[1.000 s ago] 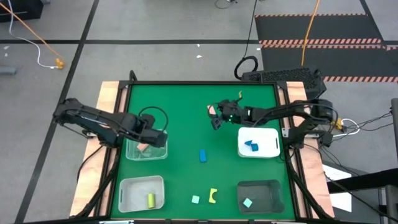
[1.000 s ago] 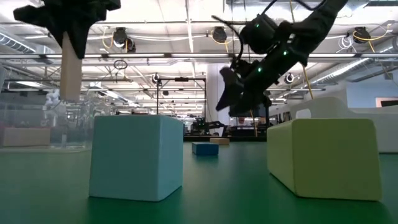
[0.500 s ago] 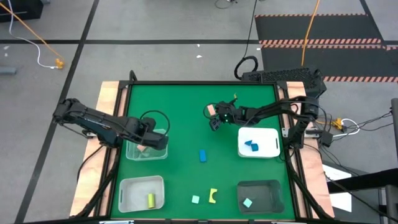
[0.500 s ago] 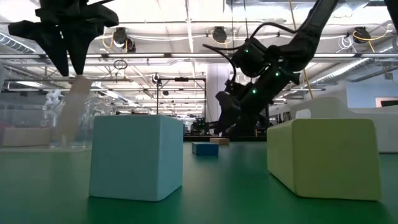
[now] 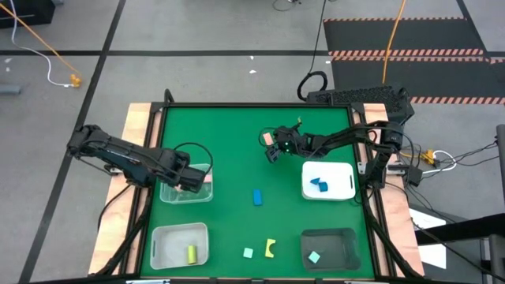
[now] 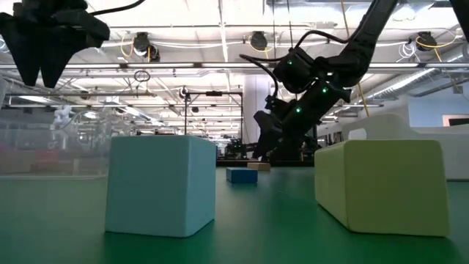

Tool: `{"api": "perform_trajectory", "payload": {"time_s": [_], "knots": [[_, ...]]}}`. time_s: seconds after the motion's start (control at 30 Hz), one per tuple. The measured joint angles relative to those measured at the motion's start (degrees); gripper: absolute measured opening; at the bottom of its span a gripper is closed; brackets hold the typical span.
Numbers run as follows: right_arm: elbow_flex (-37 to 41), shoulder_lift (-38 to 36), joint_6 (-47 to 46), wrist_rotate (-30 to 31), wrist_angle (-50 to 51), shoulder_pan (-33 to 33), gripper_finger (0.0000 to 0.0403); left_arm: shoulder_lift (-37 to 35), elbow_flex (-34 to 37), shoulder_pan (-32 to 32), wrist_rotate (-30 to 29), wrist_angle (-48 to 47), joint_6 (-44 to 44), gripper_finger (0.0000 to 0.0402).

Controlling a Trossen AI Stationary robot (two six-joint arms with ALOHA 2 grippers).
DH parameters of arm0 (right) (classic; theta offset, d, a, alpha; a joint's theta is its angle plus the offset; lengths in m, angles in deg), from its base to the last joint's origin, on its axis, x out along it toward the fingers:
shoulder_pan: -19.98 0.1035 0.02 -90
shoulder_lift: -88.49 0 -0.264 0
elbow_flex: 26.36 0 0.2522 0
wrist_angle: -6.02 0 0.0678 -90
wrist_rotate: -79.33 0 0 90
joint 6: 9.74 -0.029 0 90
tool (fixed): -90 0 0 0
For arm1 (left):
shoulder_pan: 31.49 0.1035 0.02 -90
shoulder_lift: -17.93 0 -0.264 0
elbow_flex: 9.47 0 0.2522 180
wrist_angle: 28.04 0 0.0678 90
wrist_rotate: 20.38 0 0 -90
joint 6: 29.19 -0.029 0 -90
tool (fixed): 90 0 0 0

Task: Sort & place blocks by color
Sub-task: Put the brown block into the transparent bin

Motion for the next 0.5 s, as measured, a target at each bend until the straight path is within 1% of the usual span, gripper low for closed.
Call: {"api": "perform_trajectory", "payload": {"time_s": [0.13,0.33,0.4,0.5], "knots": [[0.00,0.00,0.16,0.04,-0.03,-1.09,0.0275,0.00,0.00,0.01,0.00,0.06,0.22,0.0193],[0.01,0.93,6.41,-0.33,0.21,-1.76,0.0274,0.00,0.00,-0.01,-0.04,0.11,0.39,0.0193],[0.00,0.86,6.58,-1.67,-0.05,-1.61,0.0274,0.00,0.00,0.00,-0.05,0.09,0.39,0.0193],[0.04,0.90,5.79,-1.30,-1.29,-1.09,0.0274,0.00,0.00,-0.01,-0.15,0.09,0.40,0.0193]]}}
